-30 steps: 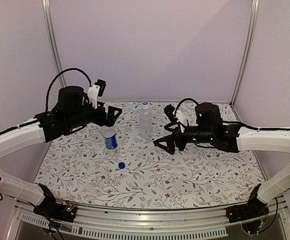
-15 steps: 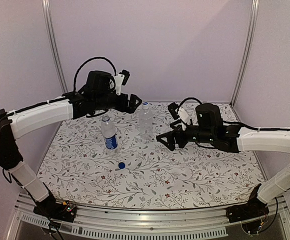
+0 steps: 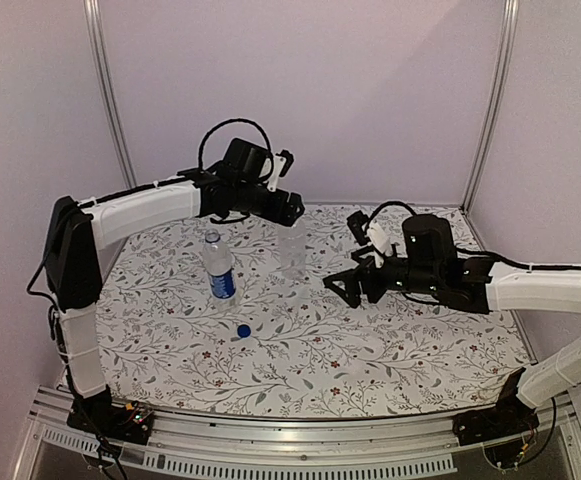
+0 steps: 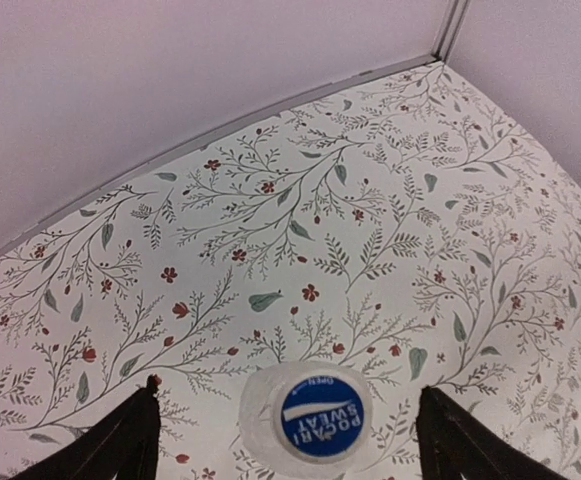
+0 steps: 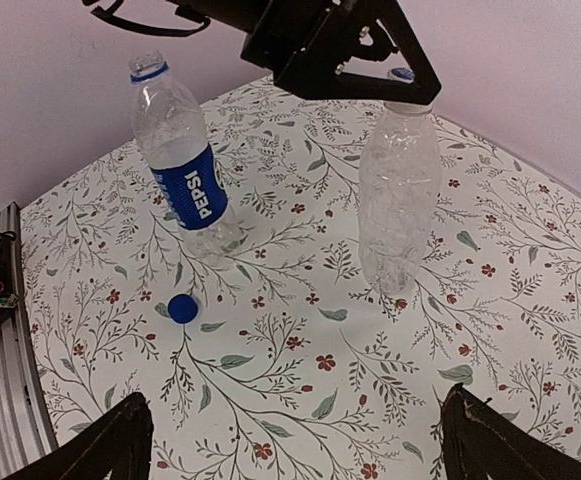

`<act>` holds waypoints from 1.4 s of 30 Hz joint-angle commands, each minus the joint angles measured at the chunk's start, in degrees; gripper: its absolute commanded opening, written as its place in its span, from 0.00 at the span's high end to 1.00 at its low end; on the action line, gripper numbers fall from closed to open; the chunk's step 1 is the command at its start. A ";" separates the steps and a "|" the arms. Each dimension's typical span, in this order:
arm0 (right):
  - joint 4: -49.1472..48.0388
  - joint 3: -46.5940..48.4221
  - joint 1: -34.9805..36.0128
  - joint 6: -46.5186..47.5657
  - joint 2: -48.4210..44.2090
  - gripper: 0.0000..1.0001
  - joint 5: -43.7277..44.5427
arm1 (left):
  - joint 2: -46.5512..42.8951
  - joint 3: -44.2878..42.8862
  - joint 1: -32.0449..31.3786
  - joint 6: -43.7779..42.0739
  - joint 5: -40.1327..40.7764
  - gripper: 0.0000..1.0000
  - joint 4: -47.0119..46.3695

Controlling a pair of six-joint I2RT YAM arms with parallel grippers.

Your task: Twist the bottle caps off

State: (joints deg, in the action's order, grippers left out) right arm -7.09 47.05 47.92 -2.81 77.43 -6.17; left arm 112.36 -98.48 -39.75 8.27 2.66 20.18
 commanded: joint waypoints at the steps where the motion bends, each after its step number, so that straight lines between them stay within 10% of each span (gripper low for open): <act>1: 0.06 -1.54 -0.42 -0.48 -1.83 0.01 1.29 | 2.85 -3.21 -0.54 -1.52 0.28 0.15 3.75; 23: 0.48 -2.17 -0.42 -1.32 -0.33 0.01 2.39 | 4.18 -4.07 -0.60 -3.80 -1.69 0.73 0.92; 35: 3.36 1.30 -0.46 -1.26 -2.44 0.01 13.56 | -16.96 12.24 -3.23 -5.53 -9.16 0.96 -10.04; 42: 5.64 3.66 -0.46 4.59 -6.88 0.01 2.11 | -25.80 15.97 -5.31 -5.88 -14.79 1.00 -8.63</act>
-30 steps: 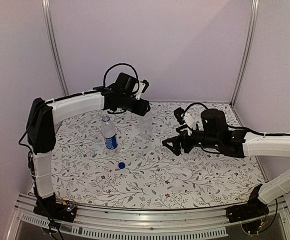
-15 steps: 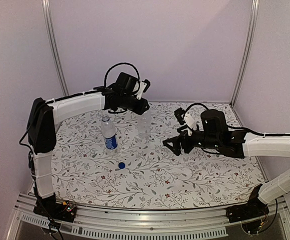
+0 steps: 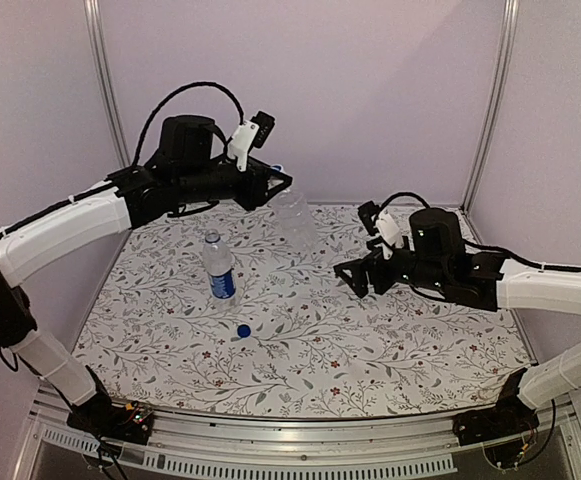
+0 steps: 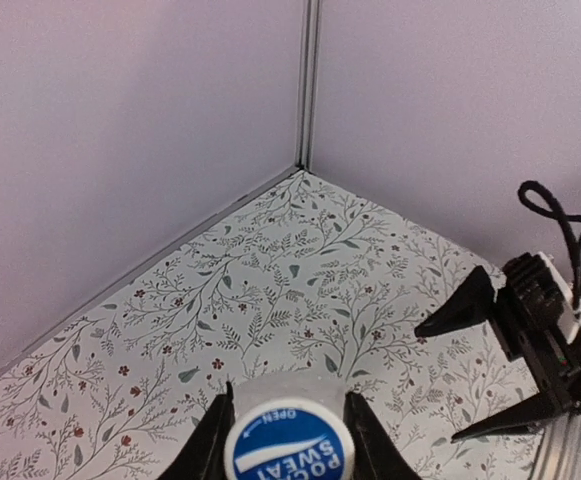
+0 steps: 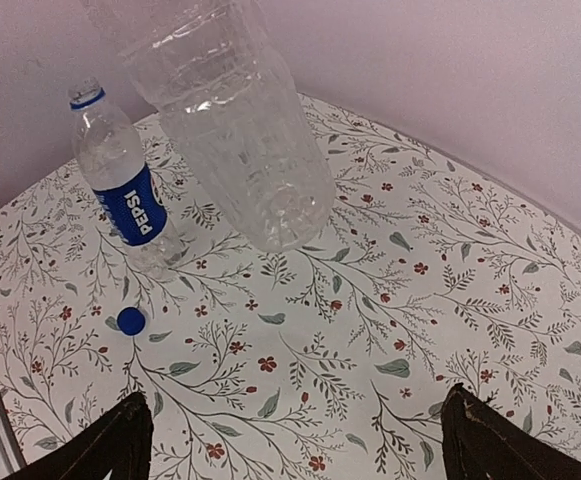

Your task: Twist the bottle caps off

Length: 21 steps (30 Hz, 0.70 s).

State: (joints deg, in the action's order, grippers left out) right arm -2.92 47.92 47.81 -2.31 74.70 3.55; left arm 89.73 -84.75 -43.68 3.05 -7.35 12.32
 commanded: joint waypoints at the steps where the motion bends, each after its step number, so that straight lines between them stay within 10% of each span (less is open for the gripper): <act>1: 1.92 3.47 -0.35 5.29 -4.90 0.01 -10.16 | -4.24 2.72 -1.50 -0.49 -6.06 1.00 -0.69; 21: 6.39 11.39 2.92 13.47 1.61 0.10 -28.24 | -12.82 10.96 -4.48 2.93 -23.31 1.00 -4.74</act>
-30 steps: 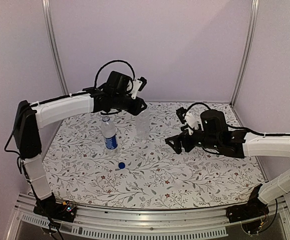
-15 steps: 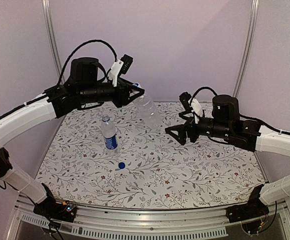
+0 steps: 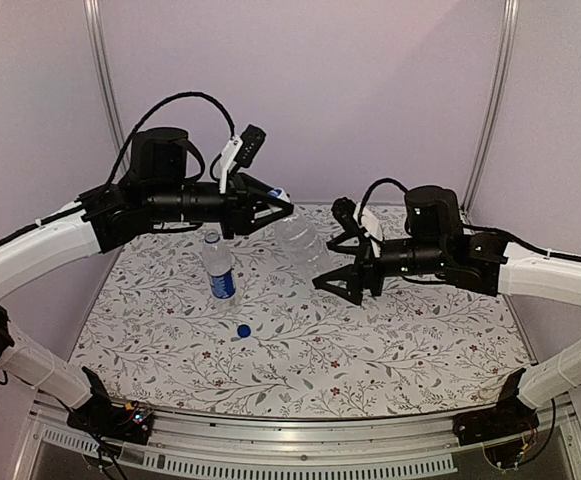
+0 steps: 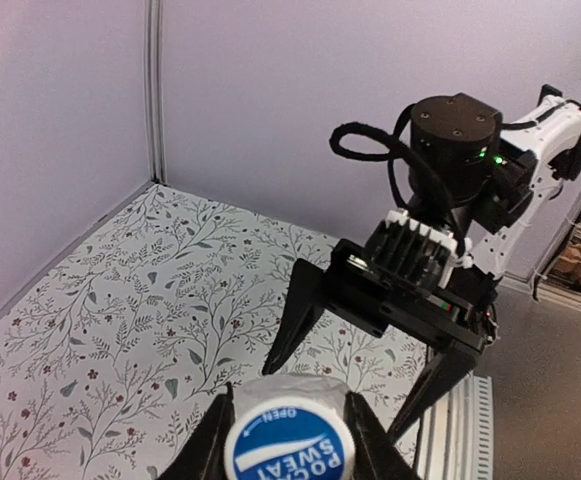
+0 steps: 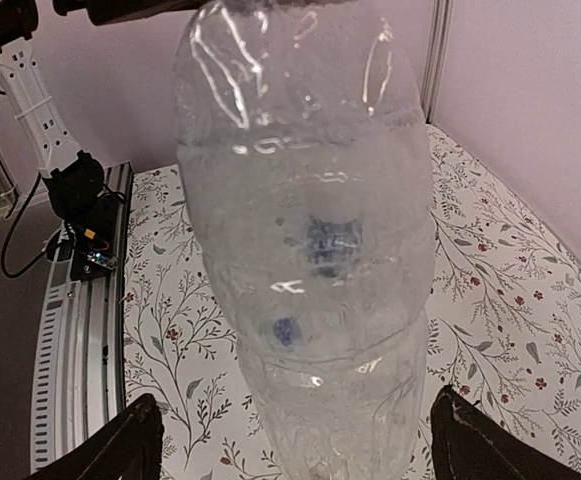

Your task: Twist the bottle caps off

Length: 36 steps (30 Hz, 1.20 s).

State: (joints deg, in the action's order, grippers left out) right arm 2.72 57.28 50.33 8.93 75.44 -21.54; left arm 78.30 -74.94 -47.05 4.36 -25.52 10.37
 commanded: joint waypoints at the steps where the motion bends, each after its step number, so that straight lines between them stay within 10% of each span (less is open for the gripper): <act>1: 0.67 2.03 0.39 2.44 0.99 0.11 -3.75 | -1.44 1.31 -1.28 1.99 -5.93 1.00 -3.21; 36: -10.19 -0.85 0.39 -0.41 4.36 0.19 -12.39 | 0.43 2.26 -4.21 5.36 -7.69 1.00 -6.59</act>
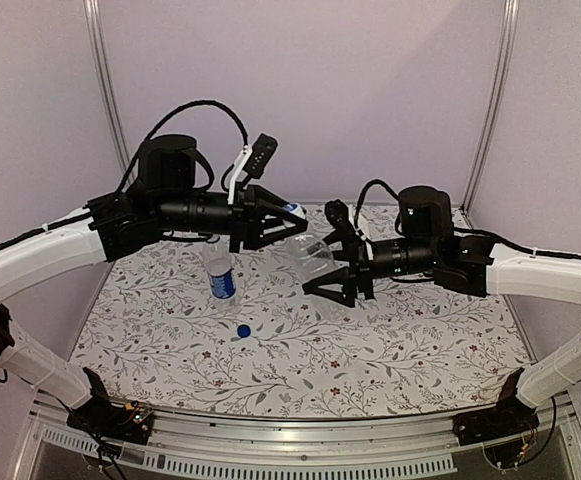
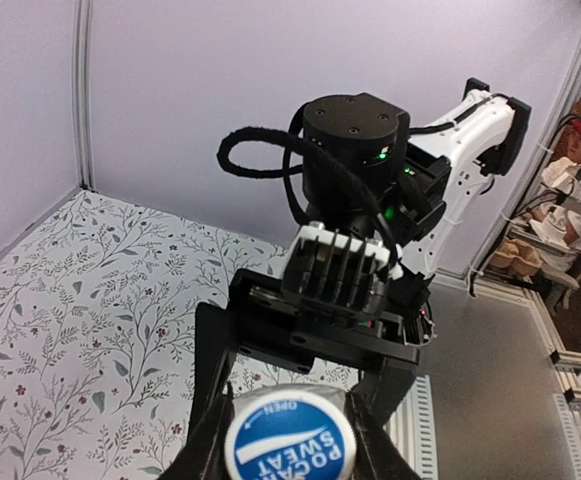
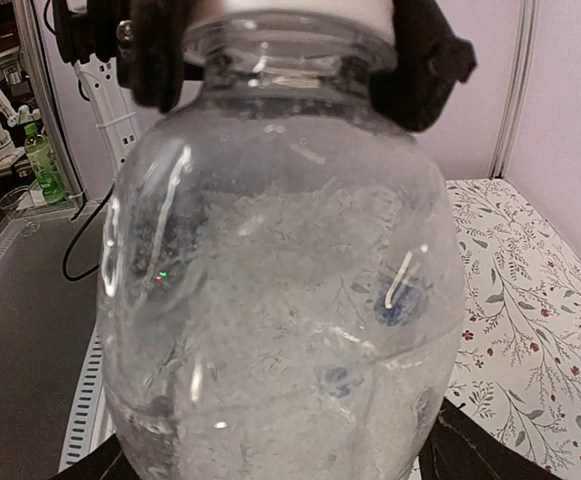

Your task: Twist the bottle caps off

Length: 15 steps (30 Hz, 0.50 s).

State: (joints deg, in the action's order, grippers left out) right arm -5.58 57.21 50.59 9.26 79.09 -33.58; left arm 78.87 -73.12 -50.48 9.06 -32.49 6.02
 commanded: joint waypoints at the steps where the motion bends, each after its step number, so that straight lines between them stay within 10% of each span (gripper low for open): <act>1: -1.93 -0.80 0.21 -0.81 0.79 0.20 -0.34 | -0.24 0.44 -0.76 0.58 -0.61 1.00 -2.24; 15: -3.61 -1.57 0.18 -1.43 1.38 0.32 -1.12 | -1.13 1.12 -0.81 0.56 -0.15 1.00 -2.68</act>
State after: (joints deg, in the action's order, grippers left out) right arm -7.51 56.62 50.59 8.34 80.09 -34.33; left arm 78.87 -72.75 -50.48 9.08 -32.14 5.28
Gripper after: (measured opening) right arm 0.728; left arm 0.300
